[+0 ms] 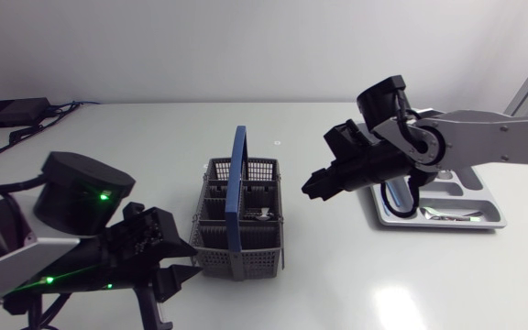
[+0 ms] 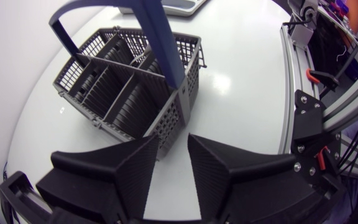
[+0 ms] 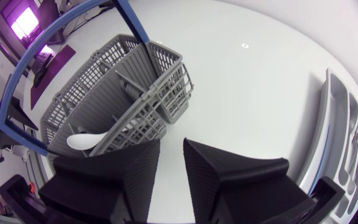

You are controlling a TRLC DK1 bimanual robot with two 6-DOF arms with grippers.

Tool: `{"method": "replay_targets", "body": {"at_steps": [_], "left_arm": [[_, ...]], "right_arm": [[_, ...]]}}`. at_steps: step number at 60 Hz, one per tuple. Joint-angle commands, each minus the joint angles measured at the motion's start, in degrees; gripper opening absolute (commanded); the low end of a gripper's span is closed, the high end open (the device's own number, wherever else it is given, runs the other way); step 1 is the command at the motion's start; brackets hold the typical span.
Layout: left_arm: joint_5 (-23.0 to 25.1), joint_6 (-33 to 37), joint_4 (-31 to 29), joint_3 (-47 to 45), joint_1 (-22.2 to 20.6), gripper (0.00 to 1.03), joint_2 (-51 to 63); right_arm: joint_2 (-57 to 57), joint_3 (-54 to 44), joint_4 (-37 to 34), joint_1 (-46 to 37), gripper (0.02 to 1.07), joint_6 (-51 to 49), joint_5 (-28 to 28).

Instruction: Unload the cutlery basket into the drawer organizer.

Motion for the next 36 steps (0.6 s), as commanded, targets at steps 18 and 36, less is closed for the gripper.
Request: {"method": "replay_targets", "body": {"at_steps": [18, 36], "left_arm": [[-0.28, 1.03, 12.16, -2.02, 5.06, 0.36, 11.32], [-0.54, 1.64, 18.22, -1.76, 11.47, 0.36, 13.69]], "right_arm": [[17.21, 18.7, 1.28, -1.26, 0.35, 2.15, -0.08], [30.57, 35.49, -2.94, -3.2, 0.35, 3.38, 0.19]]}}
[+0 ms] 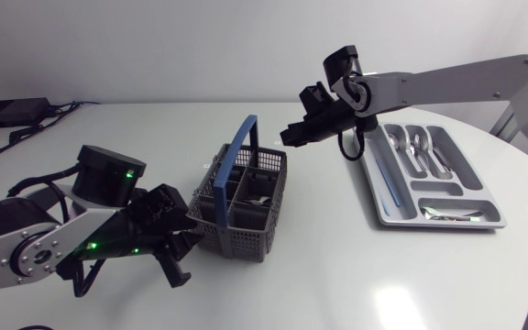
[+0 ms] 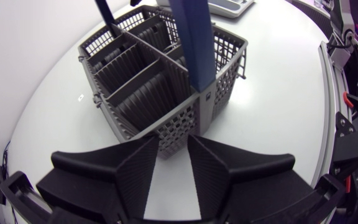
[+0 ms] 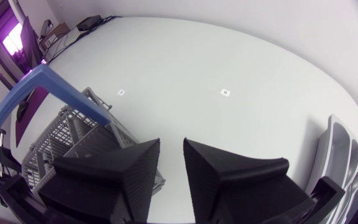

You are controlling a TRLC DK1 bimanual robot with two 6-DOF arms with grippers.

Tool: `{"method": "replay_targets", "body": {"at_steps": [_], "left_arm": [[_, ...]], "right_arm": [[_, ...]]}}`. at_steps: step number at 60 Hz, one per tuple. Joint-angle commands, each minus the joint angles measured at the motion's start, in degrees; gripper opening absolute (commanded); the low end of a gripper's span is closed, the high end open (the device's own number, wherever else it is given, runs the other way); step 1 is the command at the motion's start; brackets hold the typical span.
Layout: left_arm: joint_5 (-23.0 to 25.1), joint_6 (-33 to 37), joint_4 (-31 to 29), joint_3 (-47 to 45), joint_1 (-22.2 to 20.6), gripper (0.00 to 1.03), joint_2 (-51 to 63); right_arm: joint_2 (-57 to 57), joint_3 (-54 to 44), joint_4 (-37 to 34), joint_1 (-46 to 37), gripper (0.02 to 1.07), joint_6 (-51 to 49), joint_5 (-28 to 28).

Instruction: Unload the cutlery basket into the drawer organizer.

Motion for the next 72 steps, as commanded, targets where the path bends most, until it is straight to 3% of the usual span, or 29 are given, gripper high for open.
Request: {"method": "replay_targets", "body": {"at_steps": [1, 15, 29, 58, 72], "left_arm": [[-0.17, 1.6, 1.83, -0.54, 1.7, 0.36, 1.69], [-0.17, 1.77, 6.23, 0.34, 5.92, 0.36, 3.89], [0.62, 2.21, 10.53, 1.22, 9.0, 0.36, 7.23], [2.47, 1.77, 12.47, 8.34, 9.53, 0.37, 15.41], [4.67, 1.42, 7.37, 10.63, 14.27, 0.39, 14.26]], "right_arm": [[4.52, 3.89, -2.61, -0.24, 0.35, 1.59, -0.93], [3.55, 3.1, -7.1, 0.63, 0.35, -0.43, -7.26], [-6.56, -10.7, -6.04, 1.87, 0.35, -3.24, -9.98], [-26.51, -32.67, -4.64, 3.18, 0.35, -2.1, -9.9], [-28.44, -36.89, -1.65, 4.77, 0.37, 0.1, -6.21]]}}
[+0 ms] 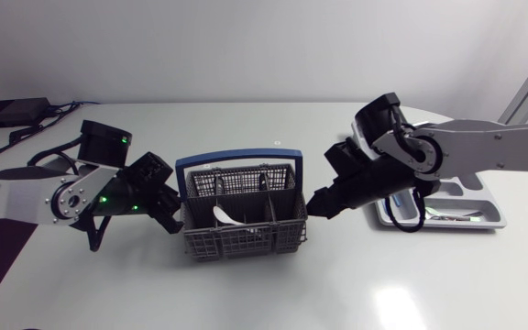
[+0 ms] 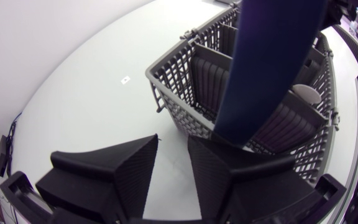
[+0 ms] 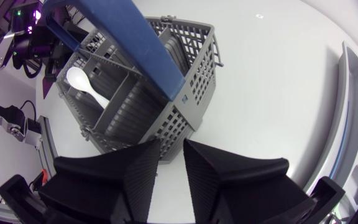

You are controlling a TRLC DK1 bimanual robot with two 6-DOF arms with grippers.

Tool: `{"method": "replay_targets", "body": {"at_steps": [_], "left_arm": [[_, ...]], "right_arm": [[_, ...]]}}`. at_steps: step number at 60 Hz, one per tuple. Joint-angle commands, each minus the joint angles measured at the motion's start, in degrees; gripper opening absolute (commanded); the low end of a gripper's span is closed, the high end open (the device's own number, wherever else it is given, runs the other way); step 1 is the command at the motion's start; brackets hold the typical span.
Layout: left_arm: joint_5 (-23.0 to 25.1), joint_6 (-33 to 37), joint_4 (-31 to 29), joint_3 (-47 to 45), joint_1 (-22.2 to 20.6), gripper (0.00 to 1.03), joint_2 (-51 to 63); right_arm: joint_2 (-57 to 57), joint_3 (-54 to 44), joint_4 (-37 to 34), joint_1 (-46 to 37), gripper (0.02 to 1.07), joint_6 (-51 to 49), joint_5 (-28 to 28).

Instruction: Unload the cutlery basket into the drawer organizer.

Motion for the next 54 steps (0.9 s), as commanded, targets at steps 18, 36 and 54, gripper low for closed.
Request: {"method": "replay_targets", "body": {"at_steps": [18, 36, 54], "left_arm": [[2.76, -4.22, -18.54, 8.38, 2.94, 0.43, -11.89], [-1.63, -17.84, -35.59, 18.49, -7.69, 0.43, -15.06], [-7.35, -25.31, -42.36, 23.94, -15.69, 0.43, -8.99]], "right_arm": [[-6.77, -4.26, 2.6, 0.91, 0.77, 2.04, 6.09], [-11.86, -6.1, 0.75, -1.2, 0.77, 2.48, 7.41], [-14.76, -7.86, 0.05, -3.22, 0.77, 2.04, 7.5]]}}
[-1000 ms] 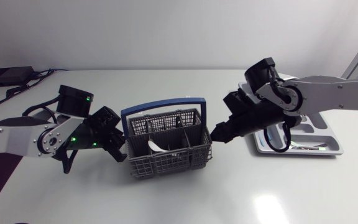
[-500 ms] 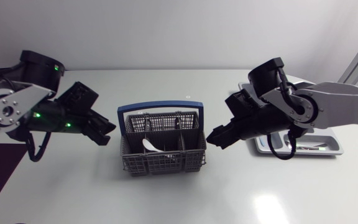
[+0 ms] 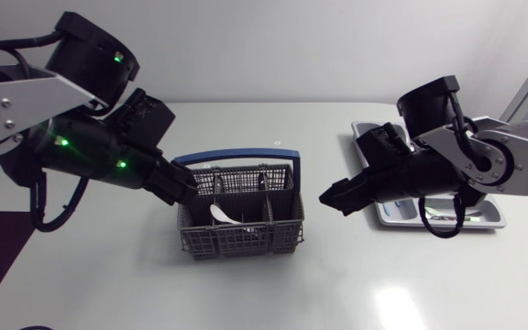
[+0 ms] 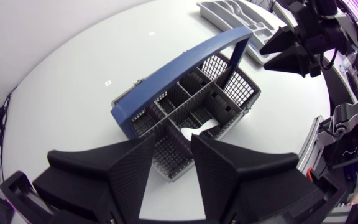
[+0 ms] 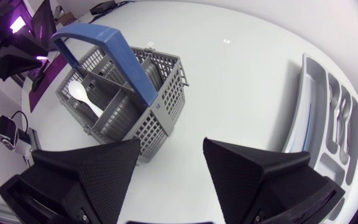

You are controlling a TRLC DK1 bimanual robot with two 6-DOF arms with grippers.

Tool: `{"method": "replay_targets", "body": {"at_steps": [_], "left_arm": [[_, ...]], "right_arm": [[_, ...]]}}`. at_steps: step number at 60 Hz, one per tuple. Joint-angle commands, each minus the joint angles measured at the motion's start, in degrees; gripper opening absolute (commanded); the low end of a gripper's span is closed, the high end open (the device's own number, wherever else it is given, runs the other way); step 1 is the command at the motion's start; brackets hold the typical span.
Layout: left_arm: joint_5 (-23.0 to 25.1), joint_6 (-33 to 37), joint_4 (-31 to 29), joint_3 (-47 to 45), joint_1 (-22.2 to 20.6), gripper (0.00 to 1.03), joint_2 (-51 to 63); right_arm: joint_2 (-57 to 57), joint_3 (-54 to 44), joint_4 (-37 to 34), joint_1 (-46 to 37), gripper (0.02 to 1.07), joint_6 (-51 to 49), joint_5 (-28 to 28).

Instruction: Unload the cutlery basket into the drawer organizer.

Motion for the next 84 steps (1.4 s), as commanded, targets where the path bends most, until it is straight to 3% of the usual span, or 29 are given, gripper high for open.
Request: {"method": "replay_targets", "body": {"at_steps": [1, 12, 44, 71, 84], "left_arm": [[-0.85, -2.49, -2.1, 2.32, -1.25, 0.43, 3.53], [-3.84, -2.58, -3.59, 3.99, -3.44, 0.42, 8.28], [-4.46, -4.69, -4.82, 6.98, -6.08, 0.42, 16.19], [-4.81, -5.48, -5.09, 8.47, -5.82, 0.33, 19.79], [-4.72, -5.66, -5.61, 8.91, -5.64, 0.23, 21.2]], "right_arm": [[-0.84, -2.15, -1.0, -0.51, 0.77, 1.12, 0.46], [-1.02, -2.77, -0.83, -0.86, 0.77, 0.95, 0.46], [-0.31, -2.51, -0.48, -0.77, 0.76, 1.04, 0.37], [-0.75, -3.21, -0.3, -0.77, 0.76, 0.86, 0.37], [-1.02, -3.56, -0.3, -0.77, 0.76, 0.51, 0.37]]}}
